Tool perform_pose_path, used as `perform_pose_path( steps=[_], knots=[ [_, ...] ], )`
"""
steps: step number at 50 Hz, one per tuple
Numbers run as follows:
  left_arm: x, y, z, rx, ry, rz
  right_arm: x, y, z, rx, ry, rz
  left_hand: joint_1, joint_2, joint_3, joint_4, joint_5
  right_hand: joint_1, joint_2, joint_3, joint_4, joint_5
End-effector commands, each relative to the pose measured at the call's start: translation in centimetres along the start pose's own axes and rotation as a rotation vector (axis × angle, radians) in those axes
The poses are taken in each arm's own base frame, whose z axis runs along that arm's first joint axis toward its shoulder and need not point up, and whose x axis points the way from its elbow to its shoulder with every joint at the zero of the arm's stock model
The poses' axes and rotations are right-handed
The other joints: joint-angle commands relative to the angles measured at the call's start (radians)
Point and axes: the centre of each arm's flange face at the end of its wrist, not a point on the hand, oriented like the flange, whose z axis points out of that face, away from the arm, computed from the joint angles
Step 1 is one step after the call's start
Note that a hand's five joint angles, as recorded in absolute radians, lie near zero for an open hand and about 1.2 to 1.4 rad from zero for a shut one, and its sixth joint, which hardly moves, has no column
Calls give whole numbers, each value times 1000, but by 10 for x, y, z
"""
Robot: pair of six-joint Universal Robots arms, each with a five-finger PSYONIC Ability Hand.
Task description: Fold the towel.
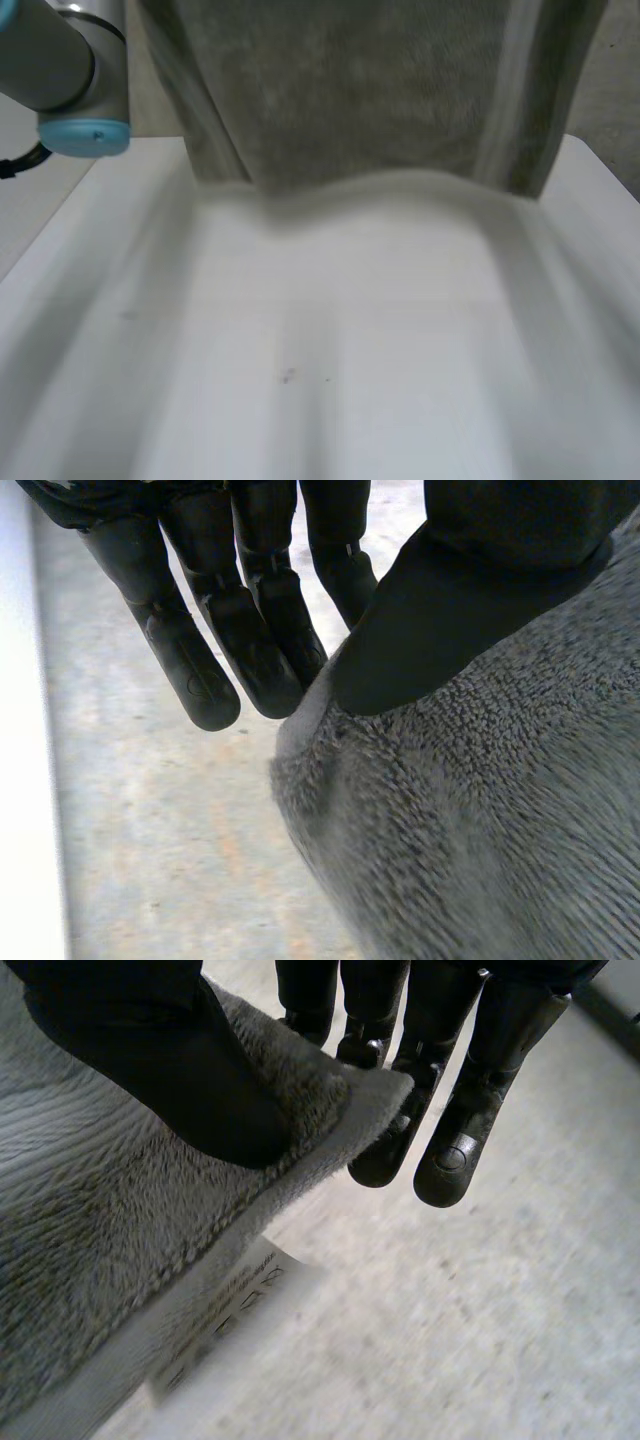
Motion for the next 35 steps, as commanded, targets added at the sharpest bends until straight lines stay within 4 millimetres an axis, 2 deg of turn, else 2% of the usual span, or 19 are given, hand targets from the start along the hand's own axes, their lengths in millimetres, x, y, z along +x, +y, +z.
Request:
perform_pose_path(
  steps=[1, 2, 3, 4, 5, 6, 7, 8, 9, 10, 11, 12, 14, 15, 17, 22, 26, 32, 35],
  knots=[
    [-25, 19, -39, -266, -51, 58, -19, 15, -34, -97, -137, 43, 209, 179, 180, 179, 196, 3, 182, 181, 179, 187],
    [-24, 32, -57, -362, -30, 70, -30, 23, -49, -156, -217, 64, 209, 179, 180, 179, 196, 3, 182, 181, 179, 187],
    [-24, 32, -57, -363, -30, 70, -39, 31, -66, -221, -304, 91, 209, 179, 180, 179, 196, 3, 182, 181, 179, 187],
    [-25, 48, -79, -467, -6, 82, -40, 31, -66, -222, -305, 91, 209, 179, 180, 179, 196, 3, 182, 181, 179, 187],
    [-23, 63, -101, -571, 26, 93, -48, 39, -84, -297, -377, 120, 209, 179, 180, 179, 196, 3, 182, 181, 179, 187],
    [-23, 63, -102, -573, 27, 93, -57, 48, -103, -389, -446, 157, 209, 179, 180, 179, 196, 3, 182, 181, 179, 187],
    [-22, 76, -125, -670, 59, 99, -57, 48, -103, -390, -446, 158, 209, 179, 180, 179, 196, 3, 182, 181, 179, 187],
    [-21, 87, -149, -766, 86, 101, -63, 56, -122, -489, -499, 190, 209, 179, 180, 179, 196, 3, 182, 181, 179, 187],
    [-21, 87, -149, -767, 86, 101, -64, 56, -122, -490, -500, 191, 209, 179, 180, 179, 196, 3, 182, 181, 179, 187],
    [-21, 97, -173, -859, 109, 106, -69, 64, -141, -586, -538, 212, 209, 179, 180, 179, 196, 3, 182, 181, 179, 187],
    [-21, 98, -173, -860, 109, 106, -75, 74, -161, -684, -582, 219, 209, 179, 180, 179, 196, 3, 182, 181, 179, 187],
    [-22, 105, -195, -944, 123, 119, -75, 74, -161, -684, -583, 219, 209, 179, 180, 179, 196, 3, 182, 181, 179, 187],
    [-24, 114, -234, -1086, 162, 162, -76, 87, -196, -826, -659, 177, 209, 179, 180, 179, 196, 3, 182, 181, 179, 187],
    [-24, 114, -235, -1086, 162, 163, -75, 89, -207, -865, -687, 152, 209, 179, 180, 179, 196, 3, 182, 181, 179, 187],
    [-26, 115, -262, -1175, 202, 212, -75, 90, -218, -894, -717, 133, 209, 179, 180, 179, 196, 3, 182, 181, 179, 187],
    [-29, 102, -281, -1201, 222, 232, -72, 88, -236, -943, -737, 125, 209, 179, 180, 179, 196, 3, 182, 181, 179, 187],
    [-29, 94, -285, -1179, 221, 231, -57, 76, -236, -942, -696, 110, 209, 179, 180, 179, 196, 3, 182, 181, 179, 187],
    [-30, 77, -292, -1166, 225, 235, -49, 65, -242, -960, -679, 104, 209, 179, 180, 179, 196, 3, 182, 181, 179, 187],
    [-29, 69, -292, -1146, 229, 235, -40, 50, -241, -977, -677, 101, 209, 179, 180, 179, 196, 3, 182, 181, 179, 187]
  ],
)
